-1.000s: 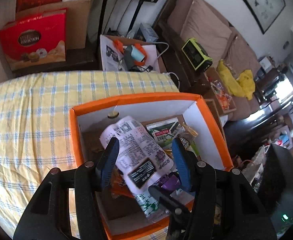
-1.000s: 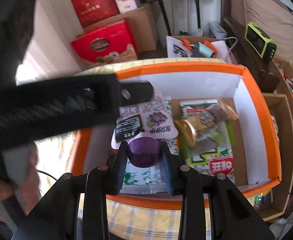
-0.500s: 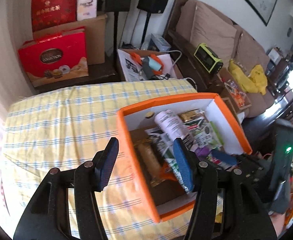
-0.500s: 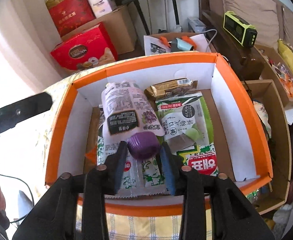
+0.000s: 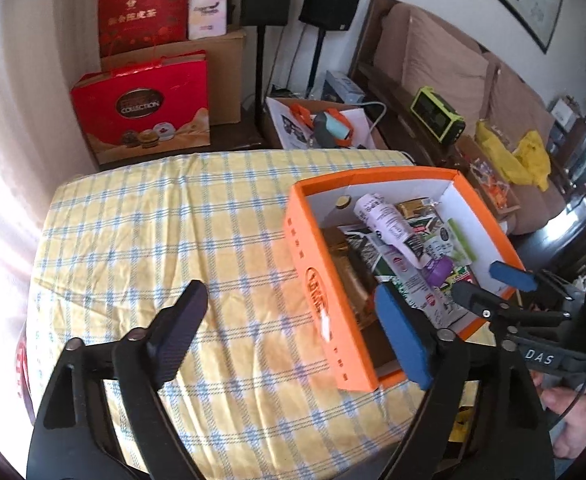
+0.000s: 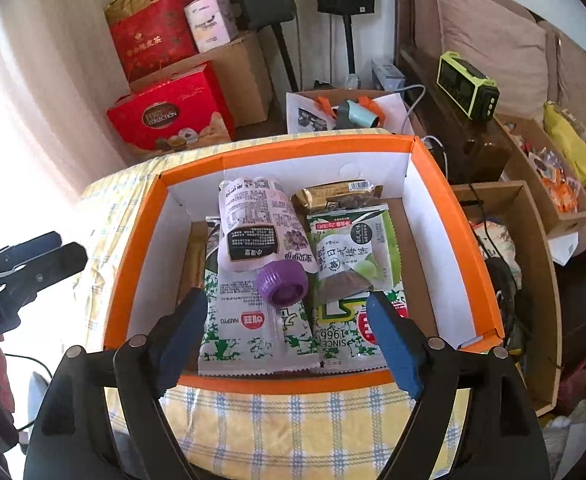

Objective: Organize objects

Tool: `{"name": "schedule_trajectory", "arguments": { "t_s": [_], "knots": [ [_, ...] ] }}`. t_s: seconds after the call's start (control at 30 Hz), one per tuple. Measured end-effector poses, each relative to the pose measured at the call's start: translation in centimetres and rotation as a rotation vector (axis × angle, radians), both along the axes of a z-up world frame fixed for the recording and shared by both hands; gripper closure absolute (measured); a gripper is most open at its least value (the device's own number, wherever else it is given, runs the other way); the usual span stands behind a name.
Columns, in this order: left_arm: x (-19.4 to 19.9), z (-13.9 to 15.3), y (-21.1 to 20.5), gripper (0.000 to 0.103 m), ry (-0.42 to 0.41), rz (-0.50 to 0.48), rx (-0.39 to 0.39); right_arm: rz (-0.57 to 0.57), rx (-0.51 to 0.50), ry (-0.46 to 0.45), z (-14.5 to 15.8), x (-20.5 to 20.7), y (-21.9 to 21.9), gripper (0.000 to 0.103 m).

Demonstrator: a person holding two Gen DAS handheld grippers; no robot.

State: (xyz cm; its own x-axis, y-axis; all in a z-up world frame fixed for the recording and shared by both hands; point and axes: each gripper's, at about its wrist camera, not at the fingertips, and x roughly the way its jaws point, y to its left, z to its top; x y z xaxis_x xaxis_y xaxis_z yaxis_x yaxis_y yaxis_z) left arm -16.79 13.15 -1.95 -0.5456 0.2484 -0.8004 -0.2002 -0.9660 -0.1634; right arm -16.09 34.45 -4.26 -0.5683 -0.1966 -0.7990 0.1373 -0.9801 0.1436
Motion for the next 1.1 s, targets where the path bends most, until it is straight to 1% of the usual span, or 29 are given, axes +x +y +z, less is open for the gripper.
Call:
{"name": "schedule_trajectory", "arguments": {
  "t_s": [0.03,0.07,0.1,0.23,0.4,0.53,0.63,0.7,0.73,0.83,0.93,1.03,1.1],
  "knots": [
    [0.2,0.0,-0.3,0.013,0.006,0.01,0.0,-0.002,0.01,0.009,0.2,0.2,-0.1,0.012],
    [0.5,0.1,-0.7,0.011,0.011,0.018,-0.001,-0.003,0.017,0.016,0.3,0.4,-0.2,0.006],
    [0.7,0.2,-1.0,0.006,0.017,0.026,-0.002,-0.002,0.024,0.025,0.4,0.6,-0.4,0.0],
    [1.8,0.5,-2.6,0.0,0.029,0.061,-0.008,0.008,0.034,0.061,1.3,1.8,-1.2,0.0],
    [3.2,0.3,-4.1,0.0,0.039,0.101,-0.05,0.019,0.044,0.093,1.9,3.2,-2.5,0.0],
    [4.5,-0.1,-5.6,0.0,0.03,0.139,-0.011,0.031,0.063,0.116,2.3,4.3,-3.6,0.0],
    [5.5,0.1,-6.3,0.0,0.064,0.174,-0.047,0.039,0.063,0.124,2.6,5.2,-4.4,0.0],
    [6.3,0.2,-6.9,0.0,0.07,0.186,-0.033,0.044,0.069,0.128,2.7,5.6,-4.7,0.0],
    [6.7,0.4,-7.2,0.0,0.067,0.189,-0.026,0.048,0.069,0.127,2.8,5.7,-5.0,0.0],
    [8.0,0.8,-7.5,0.0,0.071,0.183,-0.056,0.058,0.065,0.129,2.8,6.5,-5.6,0.0],
    [9.7,1.5,-8.0,0.0,0.096,0.168,-0.038,0.055,0.071,0.132,2.9,7.3,-5.9,0.0],
    [11.3,2.1,-8.1,0.0,0.119,0.176,-0.065,0.047,0.043,0.12,2.9,8.3,-5.8,0.0],
    [12.3,2.2,-8.5,0.0,0.127,0.184,-0.06,0.046,0.034,0.121,3.0,8.9,-5.8,0.0]
  ]
}}
